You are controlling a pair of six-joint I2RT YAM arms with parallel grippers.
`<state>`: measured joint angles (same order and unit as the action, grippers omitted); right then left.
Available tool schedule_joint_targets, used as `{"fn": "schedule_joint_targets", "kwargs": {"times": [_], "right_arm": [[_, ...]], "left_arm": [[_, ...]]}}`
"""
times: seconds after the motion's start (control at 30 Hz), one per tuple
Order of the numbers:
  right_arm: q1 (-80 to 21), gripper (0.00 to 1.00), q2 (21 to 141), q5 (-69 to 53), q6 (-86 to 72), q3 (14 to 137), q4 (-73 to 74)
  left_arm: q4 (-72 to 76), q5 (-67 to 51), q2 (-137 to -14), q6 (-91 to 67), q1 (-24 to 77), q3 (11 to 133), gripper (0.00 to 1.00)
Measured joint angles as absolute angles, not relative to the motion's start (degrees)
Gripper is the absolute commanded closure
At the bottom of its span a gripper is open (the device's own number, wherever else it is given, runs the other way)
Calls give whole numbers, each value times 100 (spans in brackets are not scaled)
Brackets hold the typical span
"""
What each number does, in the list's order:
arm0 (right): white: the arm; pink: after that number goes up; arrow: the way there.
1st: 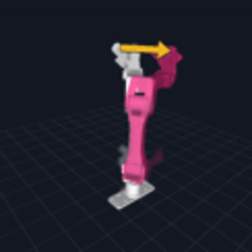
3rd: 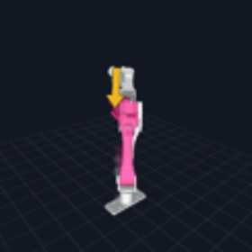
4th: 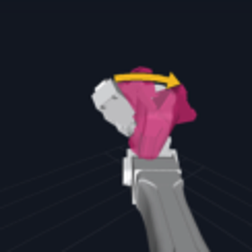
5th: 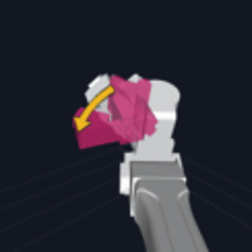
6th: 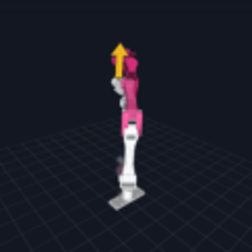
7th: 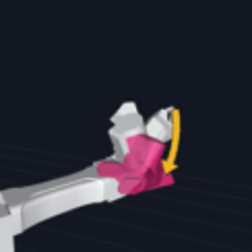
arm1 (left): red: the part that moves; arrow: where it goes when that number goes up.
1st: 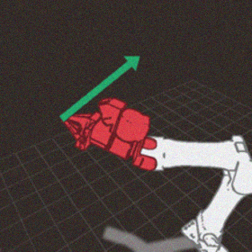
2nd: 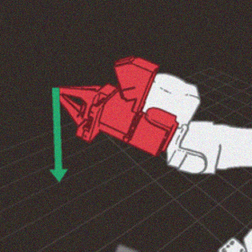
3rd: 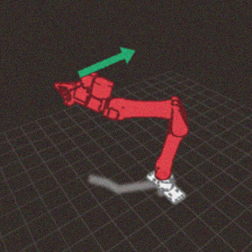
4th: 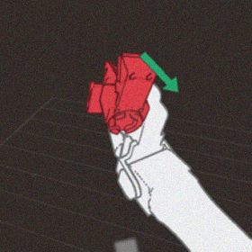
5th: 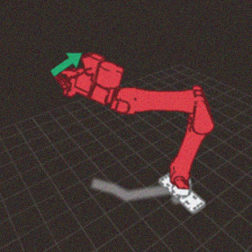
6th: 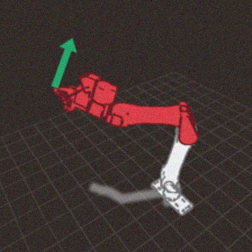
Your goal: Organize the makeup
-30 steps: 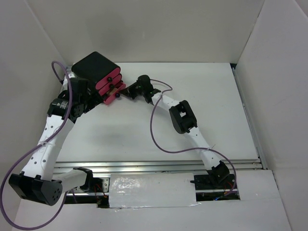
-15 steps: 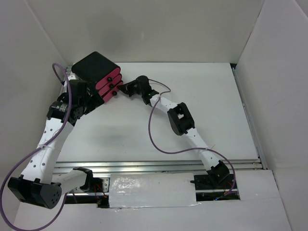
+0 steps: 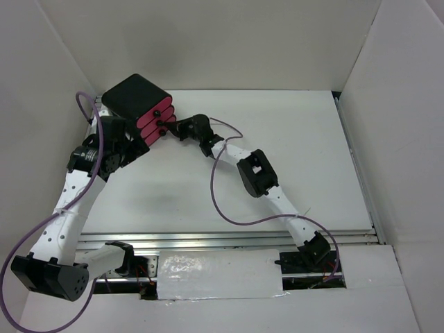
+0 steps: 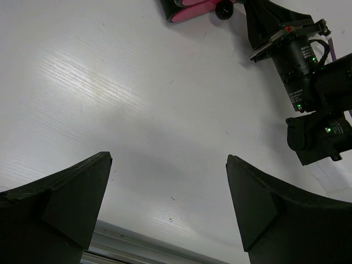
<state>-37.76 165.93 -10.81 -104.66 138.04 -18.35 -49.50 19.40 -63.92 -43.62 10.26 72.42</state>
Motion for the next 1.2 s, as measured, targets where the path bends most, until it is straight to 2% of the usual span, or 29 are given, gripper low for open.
{"fn": "schedule_joint_targets", "kwargs": {"times": [0.07, 0.17, 0.27, 0.3, 0.37, 0.4, 0.47, 0.5, 0.67, 0.77, 0.87, 1.03, 1.2], "right_arm": [[-3785, 85, 16298, -985, -10403, 13150, -2182], [-3776, 79, 15786, -823, -10388, 12164, -2526], [-3732, 64, 15227, -631, -10320, 11131, -2823], [-3697, 55, 15021, -591, -10256, 10798, -2856], [-3601, 47, 14691, -572, -10068, 10269, -2891], [-3505, 35, 14475, -585, -9939, 9994, -2864], [-3249, 18, 14051, -707, -9570, 9574, -2696], [-3076, 1, 13806, -792, -9301, 9452, -2530], [-2250, 0, 12333, -1039, -7142, 9806, -60], [-2003, 0, 11253, -613, -5640, 10403, 1608], [-2102, 0, 9872, 104, -4521, 10462, 2825], [-2316, 0, 7771, 1031, -3411, 10473, 4427], [-2272, 0, 6611, 1529, -2860, 10761, 5719]], "left_arm": [[-4969, 1944, -6394, -4355, 1026, 7260, 1], [-4967, 1942, -6403, -4340, 1026, 7303, 1], [-4945, 1929, -6458, -4274, 1026, 7408, 1], [-4928, 1920, -6488, -4222, 1026, 7459, 1], [-4882, 1916, -6571, -4169, 1028, 7553, 1], [-4877, 1916, -6643, -4101, 1026, 7625, 1], [-4858, 1925, -6825, -4029, 1024, 7780, 1], [-4842, 1933, -6932, -3986, 1017, 7870, 1], [-4871, 1933, -7494, -3677, 908, 8586, 1], [-4884, 1979, -7749, -3376, 860, 9216, 1], [-4877, 2112, -7811, -3138, 825, 9588, 1], [-4930, 2224, -7811, -2982, 805, 9826, 0], [-4906, 2071, -7524, -2888, 803, 9511, 1]]}}
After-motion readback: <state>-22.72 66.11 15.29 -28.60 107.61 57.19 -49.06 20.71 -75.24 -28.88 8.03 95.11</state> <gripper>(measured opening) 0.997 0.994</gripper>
